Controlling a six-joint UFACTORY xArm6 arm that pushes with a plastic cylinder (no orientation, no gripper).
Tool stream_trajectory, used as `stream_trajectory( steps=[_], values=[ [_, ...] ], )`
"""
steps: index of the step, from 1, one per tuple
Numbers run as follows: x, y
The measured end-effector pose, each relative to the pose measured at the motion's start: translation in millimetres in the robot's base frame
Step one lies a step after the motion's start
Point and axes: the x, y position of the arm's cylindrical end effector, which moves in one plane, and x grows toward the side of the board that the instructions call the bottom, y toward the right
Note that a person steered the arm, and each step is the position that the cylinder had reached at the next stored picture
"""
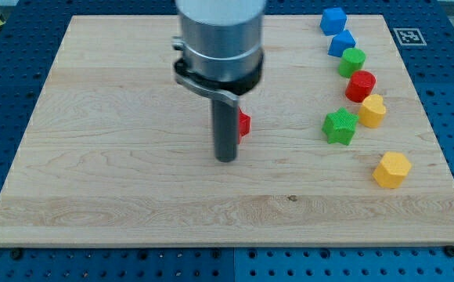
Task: Slide the green star above the red star
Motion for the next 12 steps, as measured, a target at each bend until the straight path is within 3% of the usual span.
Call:
stream_trajectory(
  steps=[2, 4, 7, 12],
  values=[
    [-21.3, 172.2],
    [-21.3, 226.9],
    [-54.4, 232.3],
    [-54.1, 173.5]
  ],
)
